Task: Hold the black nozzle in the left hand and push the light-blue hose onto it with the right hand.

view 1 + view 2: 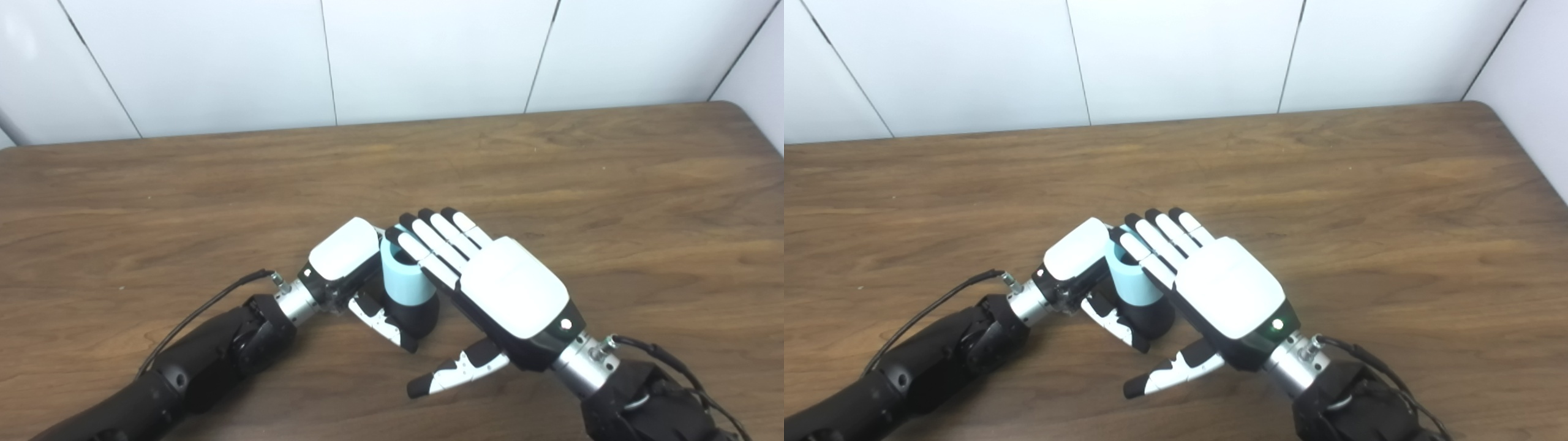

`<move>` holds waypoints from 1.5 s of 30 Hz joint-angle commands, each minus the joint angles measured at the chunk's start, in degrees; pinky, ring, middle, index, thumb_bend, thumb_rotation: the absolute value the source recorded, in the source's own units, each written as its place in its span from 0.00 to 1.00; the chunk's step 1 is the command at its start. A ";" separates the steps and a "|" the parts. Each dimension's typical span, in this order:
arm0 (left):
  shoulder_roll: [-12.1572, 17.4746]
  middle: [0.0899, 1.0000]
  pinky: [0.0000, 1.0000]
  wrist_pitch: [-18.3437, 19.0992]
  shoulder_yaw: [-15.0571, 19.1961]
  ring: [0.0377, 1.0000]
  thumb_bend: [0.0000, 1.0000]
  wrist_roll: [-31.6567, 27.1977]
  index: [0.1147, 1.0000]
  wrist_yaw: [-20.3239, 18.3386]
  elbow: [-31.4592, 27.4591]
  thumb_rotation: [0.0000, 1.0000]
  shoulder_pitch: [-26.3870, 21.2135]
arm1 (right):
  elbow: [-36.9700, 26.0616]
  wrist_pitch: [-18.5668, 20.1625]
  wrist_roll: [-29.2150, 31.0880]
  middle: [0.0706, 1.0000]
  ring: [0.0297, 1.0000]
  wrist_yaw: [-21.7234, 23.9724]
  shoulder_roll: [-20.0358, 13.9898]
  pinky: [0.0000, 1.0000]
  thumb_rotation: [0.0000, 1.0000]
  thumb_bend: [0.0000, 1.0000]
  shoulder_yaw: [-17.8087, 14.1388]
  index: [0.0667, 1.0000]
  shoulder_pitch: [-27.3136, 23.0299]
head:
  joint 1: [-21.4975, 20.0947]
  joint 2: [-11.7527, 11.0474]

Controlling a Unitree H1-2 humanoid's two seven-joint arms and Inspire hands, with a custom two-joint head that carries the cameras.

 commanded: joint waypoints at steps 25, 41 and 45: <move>-4.65 0.46 0.38 0.50 -1.09 0.45 0.52 -1.30 0.40 -2.20 12.15 0.00 10.75 | 2.52 -4.21 6.16 1.00 1.00 -15.10 2.06 1.00 0.94 0.89 -5.09 1.00 0.28 | -0.19 -0.87; -5.77 0.44 0.43 0.51 3.03 0.49 0.52 2.44 0.42 -1.70 13.61 0.00 11.86 | 14.88 1.44 43.82 0.91 0.90 -25.80 10.37 0.82 0.61 0.31 -14.24 0.87 5.51 | 0.17 -1.24; -6.06 0.44 0.42 0.51 4.73 0.49 0.52 4.51 0.42 -1.60 13.13 0.00 12.59 | 15.61 5.21 47.61 0.89 0.88 -25.74 10.55 0.76 0.50 0.26 -14.87 0.85 5.53 | 0.13 -0.95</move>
